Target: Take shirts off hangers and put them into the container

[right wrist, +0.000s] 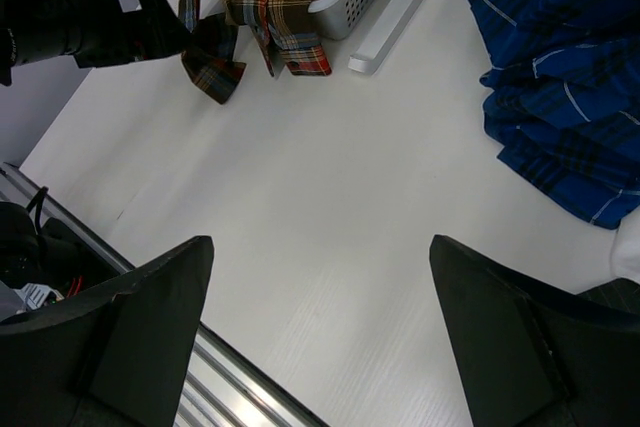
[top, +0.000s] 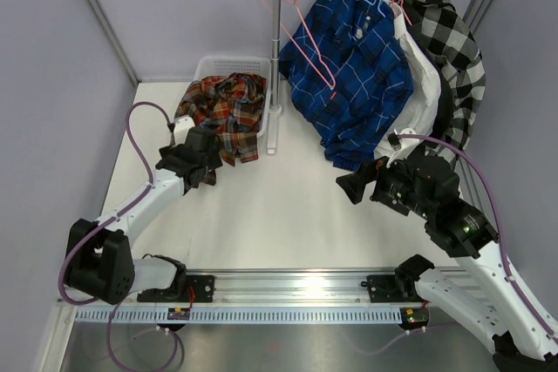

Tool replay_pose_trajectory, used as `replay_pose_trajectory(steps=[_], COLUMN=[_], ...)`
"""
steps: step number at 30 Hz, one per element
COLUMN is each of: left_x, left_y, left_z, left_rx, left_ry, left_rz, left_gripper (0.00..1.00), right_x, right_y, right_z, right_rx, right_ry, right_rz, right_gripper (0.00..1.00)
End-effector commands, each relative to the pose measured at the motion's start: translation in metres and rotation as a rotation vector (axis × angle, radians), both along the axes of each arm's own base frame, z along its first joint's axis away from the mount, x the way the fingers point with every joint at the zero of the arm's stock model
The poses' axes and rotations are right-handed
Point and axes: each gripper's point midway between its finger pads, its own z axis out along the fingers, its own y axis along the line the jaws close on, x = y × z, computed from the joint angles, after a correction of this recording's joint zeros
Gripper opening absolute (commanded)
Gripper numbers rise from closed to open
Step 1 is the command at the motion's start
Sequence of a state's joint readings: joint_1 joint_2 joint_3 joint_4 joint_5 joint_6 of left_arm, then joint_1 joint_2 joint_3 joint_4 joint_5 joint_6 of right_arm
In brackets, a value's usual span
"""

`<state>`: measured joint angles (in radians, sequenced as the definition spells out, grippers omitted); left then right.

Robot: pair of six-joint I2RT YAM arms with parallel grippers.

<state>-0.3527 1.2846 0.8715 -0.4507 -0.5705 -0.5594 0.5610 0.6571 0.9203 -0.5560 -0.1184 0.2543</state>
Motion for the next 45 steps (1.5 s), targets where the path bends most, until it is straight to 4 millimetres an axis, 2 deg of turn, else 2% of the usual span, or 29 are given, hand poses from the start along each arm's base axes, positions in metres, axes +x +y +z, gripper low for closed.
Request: replay_pose_trajectory(steps=[1, 7, 9, 12, 13, 14, 17, 18, 21, 23, 25, 27, 28, 29, 30, 31, 32, 33, 36, 39, 41, 44, 45], left_x=[0.008, 0.011, 0.015, 0.018, 0.018, 0.018, 0.018, 0.019, 0.019, 0.027, 0.036, 0.043, 0.048, 0.06, 0.067, 0.077, 0.09, 0.098, 0.127, 0.147, 0.158, 0.169, 0.175], left_y=[0.018, 0.031, 0.032, 0.036, 0.038, 0.041, 0.048, 0.051, 0.059, 0.064, 0.066, 0.068, 0.067, 0.063, 0.058, 0.054, 0.045, 0.039, 0.011, -0.029, -0.059, -0.084, -0.089], left_z=[-0.003, -0.044, -0.05, -0.057, -0.057, -0.056, -0.044, -0.033, -0.002, 0.03, 0.074, 0.108, 0.122, 0.156, 0.171, 0.177, 0.205, 0.217, 0.247, 0.268, 0.271, 0.272, 0.26], left_rx=[-0.021, 0.0, 0.0, 0.004, 0.008, 0.014, 0.039, 0.042, 0.086, 0.111, 0.132, 0.161, 0.169, 0.169, 0.168, 0.174, 0.144, 0.156, 0.117, 0.051, 0.025, -0.028, -0.041], left_ry=[-0.087, 0.021, 0.032, 0.05, 0.053, 0.047, 0.02, -0.008, -0.057, -0.121, -0.203, -0.254, -0.272, -0.326, -0.348, -0.349, -0.407, -0.431, -0.511, -0.578, -0.601, -0.637, -0.617], left_rz=[0.151, 0.216, 0.224, 0.241, 0.247, 0.256, 0.272, 0.276, 0.272, 0.279, 0.262, 0.242, 0.229, 0.195, 0.167, 0.139, 0.094, 0.051, -0.08, -0.237, -0.345, -0.431, -0.443], left_gripper=[0.98, 0.91, 0.87, 0.74, 0.68, 0.45, 0.13, 0.0, 0.0, 0.0, 0.0, 0.0, 0.0, 0.0, 0.0, 0.0, 0.0, 0.0, 0.0, 0.0, 0.0, 0.0, 0.0], right_x=[-0.002, -0.002, -0.002, -0.003, -0.002, -0.003, -0.003, -0.003, -0.003, -0.004, -0.004, -0.004, -0.004, -0.004, -0.004, -0.003, -0.003, -0.003, -0.003, -0.001, 0.0, 0.002, 0.002], right_y=[0.003, 0.002, 0.003, 0.003, 0.002, 0.003, 0.004, 0.004, 0.005, 0.005, 0.005, 0.005, 0.006, 0.006, 0.006, 0.006, 0.007, 0.006, 0.006, 0.005, 0.005, 0.005, 0.005], right_z=[0.01, 0.01, 0.01, 0.009, 0.01, 0.01, 0.01, 0.009, 0.01, 0.009, 0.01, 0.01, 0.01, 0.009, 0.009, 0.008, 0.007, 0.007, 0.007, 0.005, 0.003, 0.002, 0.0], right_rx=[0.035, 0.035, 0.035, 0.035, 0.034, 0.036, 0.039, 0.038, 0.039, 0.039, 0.041, 0.041, 0.041, 0.039, 0.038, 0.036, 0.032, 0.034, 0.032, 0.026, 0.021, 0.014, 0.01], right_ry=[-0.033, -0.033, -0.033, -0.031, -0.034, -0.032, -0.032, -0.033, -0.032, -0.03, -0.031, -0.031, -0.031, -0.028, -0.025, -0.023, -0.022, -0.021, -0.02, -0.017, -0.011, -0.005, 0.0], right_rz=[0.018, 0.017, 0.017, 0.019, 0.018, 0.019, 0.023, 0.026, 0.031, 0.035, 0.037, 0.037, 0.037, 0.038, 0.04, 0.038, 0.04, 0.039, 0.036, 0.025, 0.023, 0.019, 0.017], right_gripper=[1.0, 1.0, 0.99, 1.0, 0.99, 0.99, 0.99, 0.99, 0.99, 1.0, 0.99, 1.0, 1.0, 1.0, 0.99, 1.0, 1.0, 0.99, 0.99, 0.99, 0.99, 0.99, 1.0])
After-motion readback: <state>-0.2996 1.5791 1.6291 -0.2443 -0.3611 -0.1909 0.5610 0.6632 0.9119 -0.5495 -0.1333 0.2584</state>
